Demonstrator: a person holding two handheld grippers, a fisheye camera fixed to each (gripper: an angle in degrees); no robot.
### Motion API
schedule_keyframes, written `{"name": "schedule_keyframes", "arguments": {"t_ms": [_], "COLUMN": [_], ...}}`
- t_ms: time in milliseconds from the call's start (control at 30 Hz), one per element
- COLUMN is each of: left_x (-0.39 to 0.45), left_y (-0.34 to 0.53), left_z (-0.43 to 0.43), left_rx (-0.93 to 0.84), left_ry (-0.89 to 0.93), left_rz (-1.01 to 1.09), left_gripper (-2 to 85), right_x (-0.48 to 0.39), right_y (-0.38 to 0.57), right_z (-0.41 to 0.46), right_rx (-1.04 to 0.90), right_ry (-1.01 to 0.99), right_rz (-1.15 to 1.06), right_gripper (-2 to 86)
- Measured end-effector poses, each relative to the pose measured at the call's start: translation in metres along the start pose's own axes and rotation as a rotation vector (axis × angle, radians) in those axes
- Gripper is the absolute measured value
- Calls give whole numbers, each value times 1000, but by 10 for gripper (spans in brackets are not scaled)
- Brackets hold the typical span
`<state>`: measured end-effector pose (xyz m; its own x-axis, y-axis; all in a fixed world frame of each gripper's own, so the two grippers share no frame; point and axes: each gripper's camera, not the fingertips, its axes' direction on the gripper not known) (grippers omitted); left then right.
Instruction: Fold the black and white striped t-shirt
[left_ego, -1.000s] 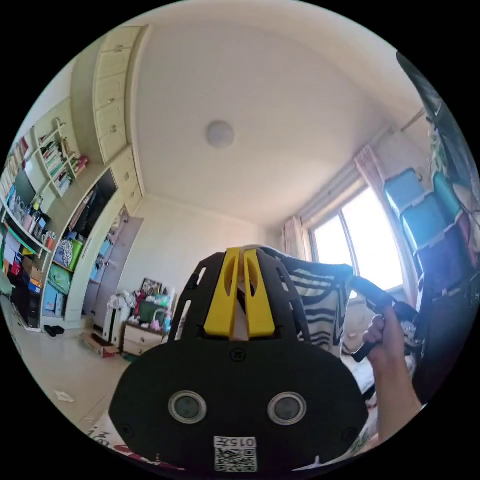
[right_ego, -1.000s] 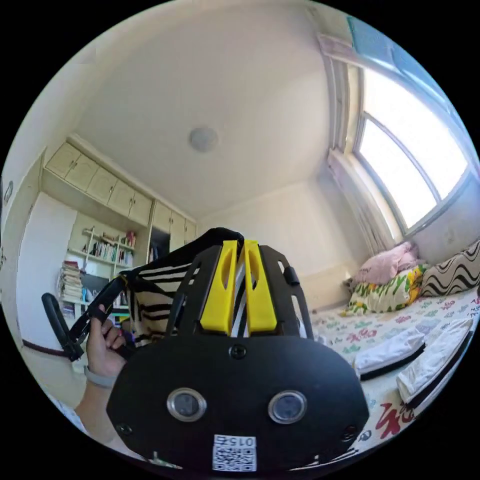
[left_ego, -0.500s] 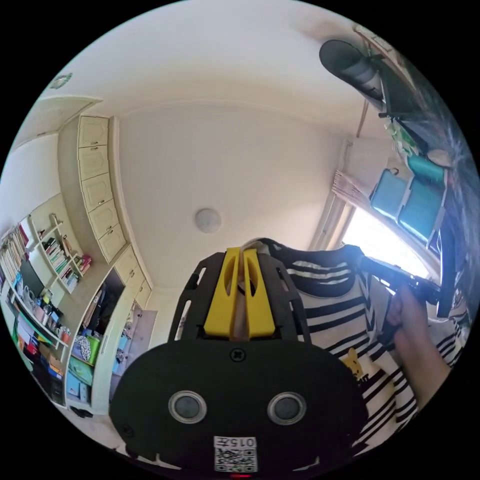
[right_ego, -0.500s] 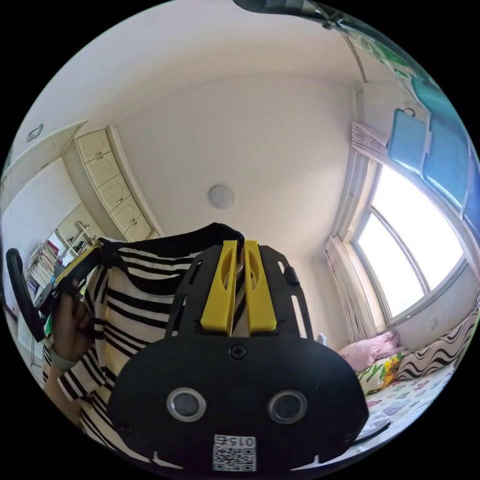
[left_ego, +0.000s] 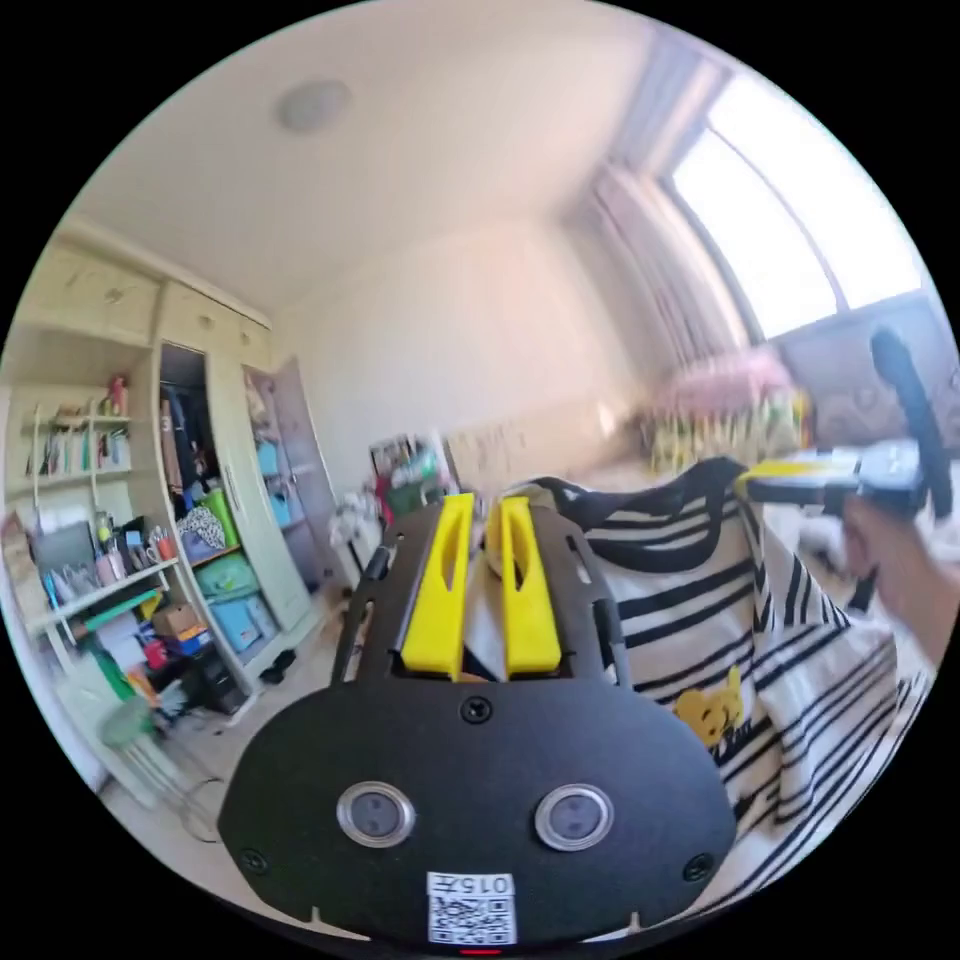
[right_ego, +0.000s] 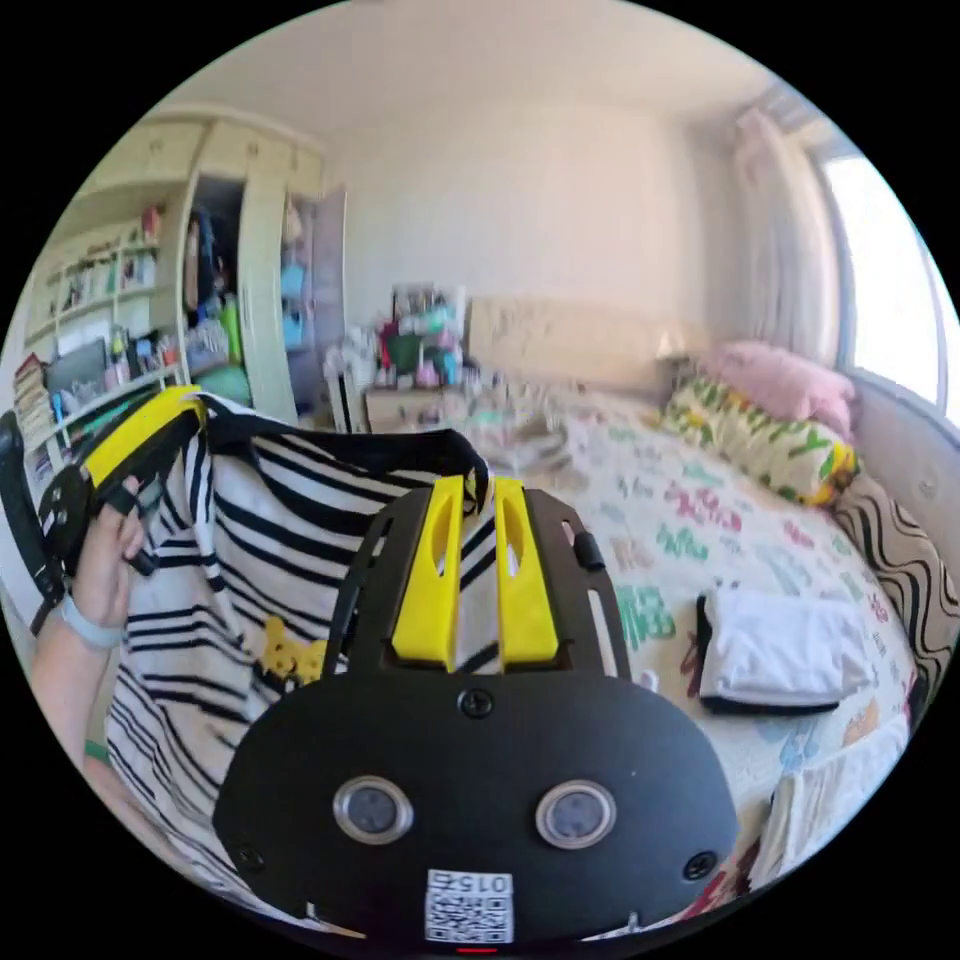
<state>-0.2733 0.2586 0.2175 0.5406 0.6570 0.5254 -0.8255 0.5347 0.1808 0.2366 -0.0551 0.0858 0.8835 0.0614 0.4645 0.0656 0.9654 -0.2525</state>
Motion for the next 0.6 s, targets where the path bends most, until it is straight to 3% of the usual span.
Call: {"name": "schedule_keyframes", "arguments": {"t_ms": [67,100,300,467,600], "left_x": [15,15,-41,-31,17], "left_y": [26,32,63,38,22], "left_z": [49,52,-54,-69,-31], "left_rx": [-289,-324,-91,-295,-493], "left_ry": [59,81,96,527,660], "left_rz": [223,257,298,362,431], "left_gripper": [124,123,81,86,99], "right_x": [17,20,35,-22,-50], "right_y": [20,25,79,115,125], "right_z": [11,8,-51,-34,3], "right_rx": [-30,-28,-127,-355,-494], "right_ry": [-67,-99,-335,-408,-325], "right_rz": [-29,-62,-330,-584,-685], "right_gripper": [73,74,84,102,120]}}
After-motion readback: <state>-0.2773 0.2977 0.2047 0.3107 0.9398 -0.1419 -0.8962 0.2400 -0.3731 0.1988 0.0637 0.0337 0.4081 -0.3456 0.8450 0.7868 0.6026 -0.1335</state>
